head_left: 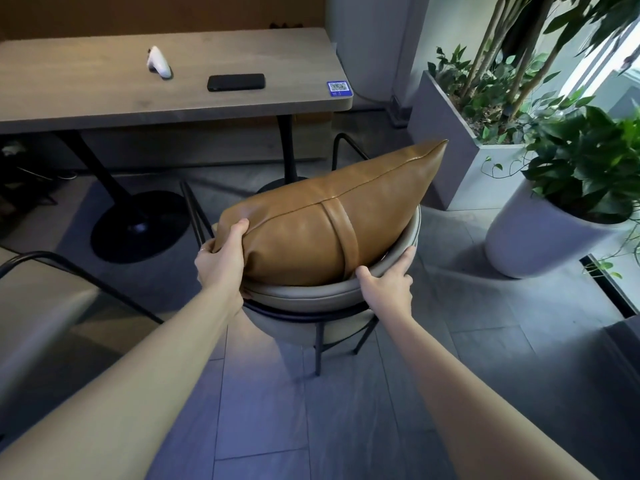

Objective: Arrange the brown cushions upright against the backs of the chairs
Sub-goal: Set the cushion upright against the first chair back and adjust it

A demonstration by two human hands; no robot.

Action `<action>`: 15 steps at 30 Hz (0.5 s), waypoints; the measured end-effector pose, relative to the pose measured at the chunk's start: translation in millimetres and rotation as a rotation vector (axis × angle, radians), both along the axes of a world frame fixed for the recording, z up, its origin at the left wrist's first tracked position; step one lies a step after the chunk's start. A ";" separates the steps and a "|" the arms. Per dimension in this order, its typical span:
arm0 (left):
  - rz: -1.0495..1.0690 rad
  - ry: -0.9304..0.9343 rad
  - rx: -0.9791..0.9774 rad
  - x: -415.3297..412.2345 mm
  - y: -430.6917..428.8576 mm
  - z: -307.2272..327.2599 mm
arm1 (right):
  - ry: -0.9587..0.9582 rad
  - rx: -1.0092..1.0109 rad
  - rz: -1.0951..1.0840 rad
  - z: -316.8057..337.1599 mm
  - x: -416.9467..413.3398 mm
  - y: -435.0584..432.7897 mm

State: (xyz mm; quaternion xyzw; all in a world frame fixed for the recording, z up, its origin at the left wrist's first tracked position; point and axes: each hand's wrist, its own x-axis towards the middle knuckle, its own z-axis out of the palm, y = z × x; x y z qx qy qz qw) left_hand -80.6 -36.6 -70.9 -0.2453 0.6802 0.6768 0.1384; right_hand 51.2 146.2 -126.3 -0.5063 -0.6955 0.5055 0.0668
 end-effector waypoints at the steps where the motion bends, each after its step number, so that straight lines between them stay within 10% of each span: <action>1: -0.006 0.012 -0.006 -5.1 -1.2 -0.5 | 0.001 -0.003 0.000 -0.4 -3.7 -2.3; 15: 0.048 0.062 0.103 -23.0 -3.8 0.4 | -0.003 0.004 0.074 -5.1 -26.1 -13.2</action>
